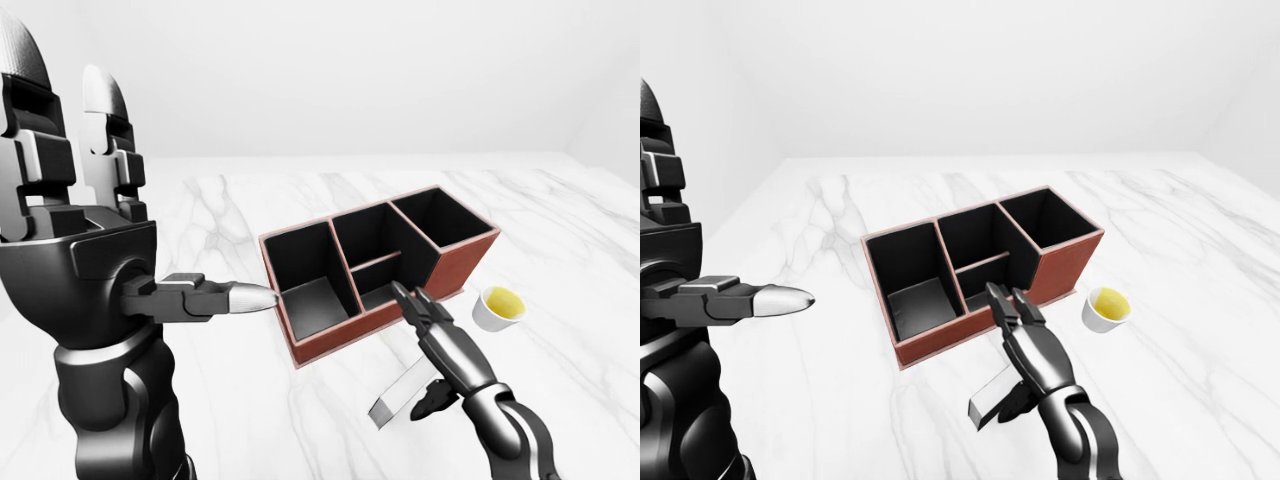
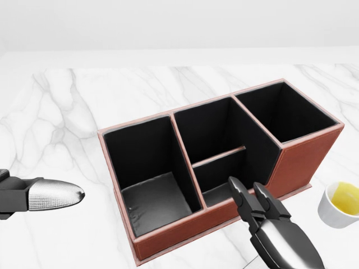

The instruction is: Pick up the book and place it in the front compartment of the caddy.

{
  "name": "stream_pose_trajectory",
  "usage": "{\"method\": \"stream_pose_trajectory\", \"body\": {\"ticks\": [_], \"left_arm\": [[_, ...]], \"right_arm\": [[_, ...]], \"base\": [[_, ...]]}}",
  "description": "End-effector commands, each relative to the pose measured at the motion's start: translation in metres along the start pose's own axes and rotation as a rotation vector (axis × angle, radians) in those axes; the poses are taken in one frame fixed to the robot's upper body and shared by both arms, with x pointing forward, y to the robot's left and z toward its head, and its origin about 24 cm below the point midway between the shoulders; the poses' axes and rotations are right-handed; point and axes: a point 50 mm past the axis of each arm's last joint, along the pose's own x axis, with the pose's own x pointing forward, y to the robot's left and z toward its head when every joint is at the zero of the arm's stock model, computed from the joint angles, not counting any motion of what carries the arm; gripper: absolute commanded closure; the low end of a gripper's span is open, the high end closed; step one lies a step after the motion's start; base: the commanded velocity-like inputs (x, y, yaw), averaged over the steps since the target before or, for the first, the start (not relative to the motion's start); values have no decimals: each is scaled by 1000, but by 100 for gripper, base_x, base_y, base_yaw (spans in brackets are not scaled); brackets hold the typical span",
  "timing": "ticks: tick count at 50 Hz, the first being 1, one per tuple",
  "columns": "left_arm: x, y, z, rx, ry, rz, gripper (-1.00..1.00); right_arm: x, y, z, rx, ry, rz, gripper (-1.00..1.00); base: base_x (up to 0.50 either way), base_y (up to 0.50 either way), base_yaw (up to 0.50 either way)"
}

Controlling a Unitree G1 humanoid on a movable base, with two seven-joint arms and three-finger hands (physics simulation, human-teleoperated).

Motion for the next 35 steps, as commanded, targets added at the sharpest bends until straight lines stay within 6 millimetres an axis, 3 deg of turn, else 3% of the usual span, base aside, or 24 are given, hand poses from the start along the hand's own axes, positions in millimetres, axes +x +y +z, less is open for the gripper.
{"method": "stream_pose_trajectory", "body": {"ticks": [1,35], "left_arm": [[0,0,1,-1,-5,0,-100],[0,-1,1,-7,-8,0,-100]], "right_arm": [[2,5,2,-23,-4,12,-100],[4,23,-2,-134,31,26,-100]], "base": [[0,0,0],[0,0,0]]}}
